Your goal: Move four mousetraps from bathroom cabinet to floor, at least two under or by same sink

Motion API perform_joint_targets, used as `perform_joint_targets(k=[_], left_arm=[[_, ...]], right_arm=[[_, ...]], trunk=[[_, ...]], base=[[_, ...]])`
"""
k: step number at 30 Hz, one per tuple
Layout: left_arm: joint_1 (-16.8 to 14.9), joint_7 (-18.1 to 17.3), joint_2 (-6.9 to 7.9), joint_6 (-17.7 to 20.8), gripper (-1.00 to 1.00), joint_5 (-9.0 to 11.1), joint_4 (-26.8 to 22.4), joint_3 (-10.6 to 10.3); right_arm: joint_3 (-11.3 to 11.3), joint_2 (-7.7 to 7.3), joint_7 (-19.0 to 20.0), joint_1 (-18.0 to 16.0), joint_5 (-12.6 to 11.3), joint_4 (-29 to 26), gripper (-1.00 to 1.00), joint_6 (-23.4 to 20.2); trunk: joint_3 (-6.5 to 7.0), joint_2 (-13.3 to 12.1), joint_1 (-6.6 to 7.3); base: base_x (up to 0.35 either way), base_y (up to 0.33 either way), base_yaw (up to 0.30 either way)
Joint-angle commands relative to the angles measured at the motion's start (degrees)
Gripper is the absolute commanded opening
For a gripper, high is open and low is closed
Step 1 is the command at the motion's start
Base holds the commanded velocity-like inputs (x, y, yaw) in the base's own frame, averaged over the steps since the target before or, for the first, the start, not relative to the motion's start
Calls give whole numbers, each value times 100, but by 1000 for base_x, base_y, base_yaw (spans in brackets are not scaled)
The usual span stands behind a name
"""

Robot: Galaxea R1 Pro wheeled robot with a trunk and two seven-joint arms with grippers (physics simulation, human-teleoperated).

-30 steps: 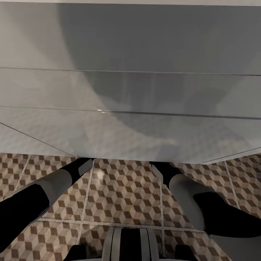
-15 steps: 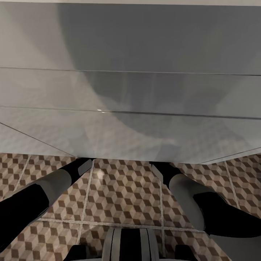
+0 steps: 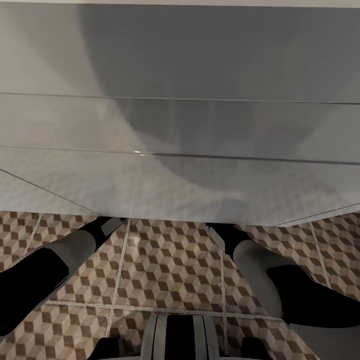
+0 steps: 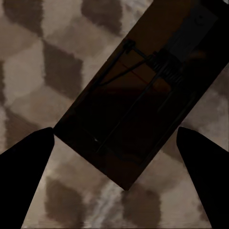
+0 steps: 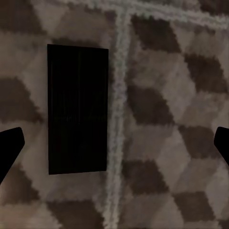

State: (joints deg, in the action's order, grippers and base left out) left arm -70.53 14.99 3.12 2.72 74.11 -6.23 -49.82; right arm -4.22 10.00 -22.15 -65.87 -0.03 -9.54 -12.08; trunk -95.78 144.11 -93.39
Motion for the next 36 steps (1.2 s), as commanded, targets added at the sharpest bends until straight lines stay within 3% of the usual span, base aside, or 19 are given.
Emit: perform_joint_targets(k=[1, 3, 9, 36], left_arm=[[-45, 61, 3, 120, -100, 31, -20, 29], [-131, 126, -6, 387, -100, 22, -16, 78], [-235, 252, -12, 570, -100, 16, -10, 105], [-339, 286, -127, 546, -100, 26, -1, 113]], right_arm=[[-35, 0, -26, -444, -5, -13, 100, -58], [-35, 0, -26, -444, -5, -13, 100, -58], [-35, 0, -26, -444, -5, -13, 100, -58], [-35, 0, -26, -445, -14, -13, 100, -74]], trunk=[[-1, 1, 2], [-1, 1, 2], [-1, 1, 2], [-1, 1, 2]], base=[[0, 0, 0], [0, 0, 0], [0, 0, 0], [0, 0, 0]])
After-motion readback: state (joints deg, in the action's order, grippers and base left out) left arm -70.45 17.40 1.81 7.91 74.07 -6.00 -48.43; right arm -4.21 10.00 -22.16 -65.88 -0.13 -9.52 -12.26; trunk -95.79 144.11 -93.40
